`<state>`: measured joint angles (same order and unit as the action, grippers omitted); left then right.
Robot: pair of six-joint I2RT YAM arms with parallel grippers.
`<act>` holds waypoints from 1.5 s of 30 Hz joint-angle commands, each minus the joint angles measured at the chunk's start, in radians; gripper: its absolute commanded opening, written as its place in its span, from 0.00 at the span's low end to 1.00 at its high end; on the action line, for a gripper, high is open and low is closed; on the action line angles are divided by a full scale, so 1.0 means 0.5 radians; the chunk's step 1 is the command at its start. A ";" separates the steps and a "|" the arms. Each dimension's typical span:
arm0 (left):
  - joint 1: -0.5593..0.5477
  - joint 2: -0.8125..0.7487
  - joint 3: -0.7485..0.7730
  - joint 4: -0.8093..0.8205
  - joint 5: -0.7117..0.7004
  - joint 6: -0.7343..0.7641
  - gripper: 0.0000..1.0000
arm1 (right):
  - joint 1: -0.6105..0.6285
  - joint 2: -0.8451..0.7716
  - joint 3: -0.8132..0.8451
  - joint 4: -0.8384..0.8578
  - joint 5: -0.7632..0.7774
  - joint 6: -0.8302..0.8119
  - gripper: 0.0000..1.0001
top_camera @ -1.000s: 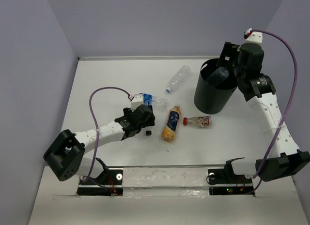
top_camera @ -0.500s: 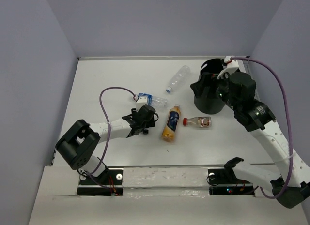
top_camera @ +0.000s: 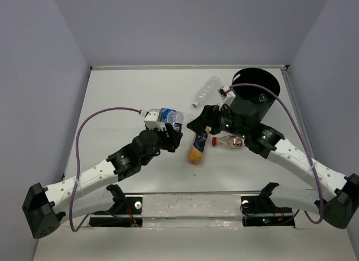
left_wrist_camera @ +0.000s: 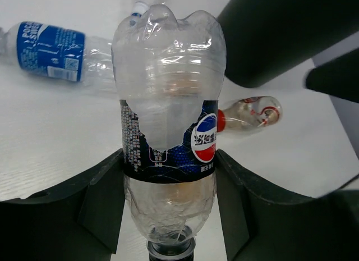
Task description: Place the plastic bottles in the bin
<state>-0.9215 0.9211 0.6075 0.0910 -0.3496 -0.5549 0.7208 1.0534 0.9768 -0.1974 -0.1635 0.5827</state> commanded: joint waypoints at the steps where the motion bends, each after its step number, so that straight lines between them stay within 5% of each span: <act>1: -0.084 -0.112 0.009 0.198 0.180 0.174 0.46 | 0.157 0.197 0.031 0.373 -0.121 0.111 1.00; 13: -0.114 -0.173 -0.049 0.490 0.518 0.202 0.45 | 0.175 0.409 0.093 0.631 0.014 0.172 0.97; 15: -0.114 -0.149 -0.046 0.502 0.524 0.189 0.47 | 0.175 0.418 0.090 0.671 0.020 0.191 0.84; 16: -0.117 -0.140 -0.046 0.502 0.524 0.192 0.52 | 0.175 0.418 0.093 0.680 0.035 0.194 0.63; 18: -0.114 -0.121 -0.043 0.496 0.485 0.186 0.77 | 0.175 0.388 0.111 0.653 0.105 0.166 0.37; 19: -0.114 -0.115 -0.040 0.475 0.466 0.186 0.84 | 0.175 0.360 0.123 0.622 0.164 0.145 0.34; 21: -0.114 -0.103 -0.049 0.462 0.445 0.183 0.96 | 0.175 0.281 0.212 0.497 0.375 0.038 0.32; 23: -0.118 -0.057 -0.055 0.453 0.445 0.180 0.99 | 0.090 0.246 0.304 0.411 0.474 -0.063 0.32; 29: -0.118 0.326 0.000 0.407 0.460 0.128 0.99 | -0.459 0.188 0.745 0.058 0.505 -0.303 0.31; 37: -0.148 0.906 0.211 0.422 0.494 0.180 0.99 | -0.981 0.197 0.967 -0.157 1.207 -0.800 0.29; 45: -0.160 1.161 0.325 0.284 0.337 0.217 0.99 | -1.138 0.350 0.878 -0.157 1.060 -0.764 0.30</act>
<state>-0.9951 1.4925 0.7219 0.2569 -0.1303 -0.4698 0.1593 1.1938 1.4376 -0.2539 0.3748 0.2161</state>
